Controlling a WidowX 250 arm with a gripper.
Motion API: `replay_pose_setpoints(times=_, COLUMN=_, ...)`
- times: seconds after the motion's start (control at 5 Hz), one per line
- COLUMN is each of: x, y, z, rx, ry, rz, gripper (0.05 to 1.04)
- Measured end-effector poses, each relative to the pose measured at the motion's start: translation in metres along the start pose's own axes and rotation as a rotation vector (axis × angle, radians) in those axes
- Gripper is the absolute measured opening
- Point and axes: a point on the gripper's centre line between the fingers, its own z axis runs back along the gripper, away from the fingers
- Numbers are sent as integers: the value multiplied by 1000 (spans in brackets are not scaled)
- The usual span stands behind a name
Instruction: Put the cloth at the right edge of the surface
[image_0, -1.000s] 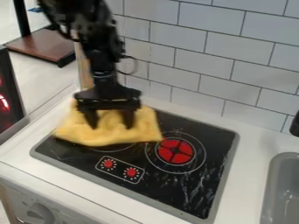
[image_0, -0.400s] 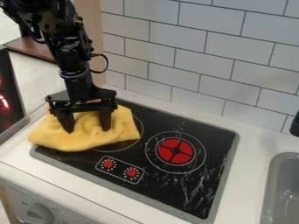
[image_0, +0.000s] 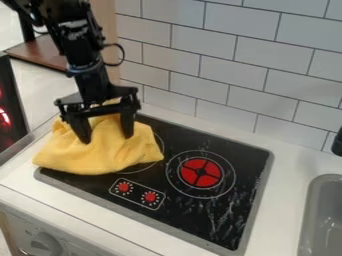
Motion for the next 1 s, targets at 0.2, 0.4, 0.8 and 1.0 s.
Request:
replay_pose_setpoints(times=0.2, x=8, y=1, z=22, rx=-34, ry=-38, rz=29, gripper=999)
replay_pose_setpoints(times=0.4, x=12, y=5, z=52, rx=-94, ry=-79, rz=54, gripper=999)
replay_pose_setpoints(times=0.8, x=8, y=3, z=73, rx=-118, ry=-77, rz=-24, gripper=999)
replay_pose_setpoints(times=1.0, x=7, y=3, z=73, rx=-118, ry=-76, rz=-31, gripper=999)
